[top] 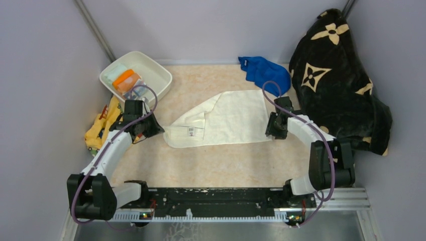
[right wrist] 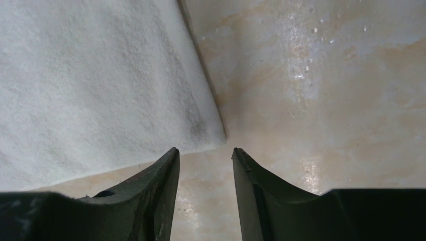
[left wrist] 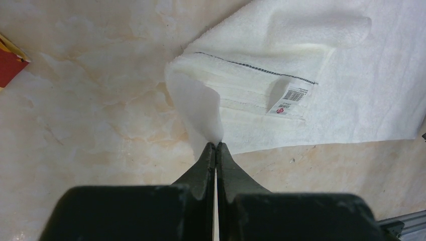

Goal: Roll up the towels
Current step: Flatten out the towel at the center of the board.

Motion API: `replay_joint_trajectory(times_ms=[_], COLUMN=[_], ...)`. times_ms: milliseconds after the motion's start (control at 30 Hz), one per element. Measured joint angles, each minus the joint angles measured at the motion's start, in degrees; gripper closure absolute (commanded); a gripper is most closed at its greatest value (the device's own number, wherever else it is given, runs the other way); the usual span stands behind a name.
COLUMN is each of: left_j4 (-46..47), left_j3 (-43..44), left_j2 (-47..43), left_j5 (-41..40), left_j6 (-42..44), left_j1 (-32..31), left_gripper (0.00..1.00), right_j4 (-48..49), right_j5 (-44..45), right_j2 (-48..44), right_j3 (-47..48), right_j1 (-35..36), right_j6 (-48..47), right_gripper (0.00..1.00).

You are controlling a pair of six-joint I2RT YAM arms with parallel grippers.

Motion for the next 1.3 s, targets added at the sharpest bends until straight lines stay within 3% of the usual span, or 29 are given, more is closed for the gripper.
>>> replay_joint_trajectory(times_ms=[367, 467, 633, 767, 867, 1000, 1167, 1300], left_j4=[0.6, 1.0, 1.2, 1.7, 2.3, 3.8, 9.4, 14.8], left_j3=[-0.9, -1.3, -2.9, -3.2, -2.1, 2.6, 7.0, 4.5], left_j2=[0.0, 0.0, 0.0, 0.2, 1.9, 6.4, 12.0, 13.0], left_j5=[0.0, 0.0, -0.2, -0.7, 0.1, 4.2, 14.8, 25.8], left_j6=[0.2, 0.2, 0.1, -0.9, -1.8, -4.0, -10.7, -18.4], left_j1=[0.0, 0.0, 0.0, 0.1, 1.4, 6.4, 12.0, 12.3], left_gripper=[1.00, 1.00, 1.00, 1.00, 1.00, 1.00, 1.00, 1.00], right_j4=[2.8, 2.9, 3.1, 0.4, -7.0, -13.6, -18.6, -22.4], right_j5=[1.9, 2.6, 4.3, 5.6, 8.4, 11.1, 12.0, 11.6], right_j2=[6.0, 6.1, 6.1, 6.0, 6.0, 4.6, 0.6, -3.1], right_j3=[-0.1, -0.3, -0.5, 0.9, 7.6, 24.4, 41.7, 47.5], right_j1=[1.4, 1.5, 1.4, 1.5, 1.4, -0.1, -3.2, -3.4], right_j6=[0.8, 1.0, 0.9, 0.1, -2.4, -6.4, -9.5, -11.0], right_gripper=[0.63, 0.73, 1.00, 1.00, 1.00, 1.00, 1.00, 1.00])
